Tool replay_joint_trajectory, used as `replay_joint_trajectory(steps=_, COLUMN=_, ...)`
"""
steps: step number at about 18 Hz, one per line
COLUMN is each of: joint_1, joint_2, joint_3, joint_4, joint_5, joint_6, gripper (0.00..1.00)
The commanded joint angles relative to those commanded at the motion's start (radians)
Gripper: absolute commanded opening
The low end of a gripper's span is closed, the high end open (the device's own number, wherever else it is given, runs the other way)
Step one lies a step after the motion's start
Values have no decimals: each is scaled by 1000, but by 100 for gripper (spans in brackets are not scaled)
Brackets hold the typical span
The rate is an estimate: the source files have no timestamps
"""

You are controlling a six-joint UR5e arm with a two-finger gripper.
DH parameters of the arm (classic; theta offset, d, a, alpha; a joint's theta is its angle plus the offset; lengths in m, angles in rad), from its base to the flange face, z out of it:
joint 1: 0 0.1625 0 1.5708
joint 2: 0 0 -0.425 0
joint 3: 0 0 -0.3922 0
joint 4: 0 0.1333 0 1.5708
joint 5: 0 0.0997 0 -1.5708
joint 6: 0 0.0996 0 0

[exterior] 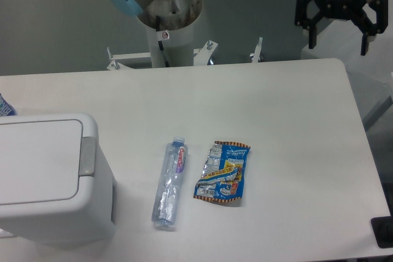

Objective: Open the trash can
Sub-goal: 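Move the open gripper over the table toward the white trash can lid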

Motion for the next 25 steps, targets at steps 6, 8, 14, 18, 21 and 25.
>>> replay_joint_trajectory(steps=6, joint_1=-23, joint_2=2, joint_3=6, joint_4=-2, joint_5=-5, joint_6=-60, gripper=100)
replay_joint_trajectory(steps=8, joint_1=-72, joint_2=-5, joint_3=8, joint_4=0, joint_5=2, joint_6=-153, gripper=100)
replay_joint_trajectory(steps=14, joint_1=-196, joint_2=-21, joint_3=11, joint_4=14, joint_5=3, joint_6=-483, gripper=100)
replay_joint_trajectory(steps=18, joint_1=-308, joint_2=-41, joint_3=3, joint_4=81, joint_5=3, joint_6=-756, gripper=100)
replay_joint_trajectory(steps=21, joint_1=-392, joint_2=-61, joint_3=0, joint_4=124, joint_5=3, joint_6=-906, gripper=100)
replay_joint_trajectory(steps=25, joint_1=-480, joint_2=-81, joint_3=-3, joint_4=127, joint_5=-2, joint_6=-1092, gripper=100)
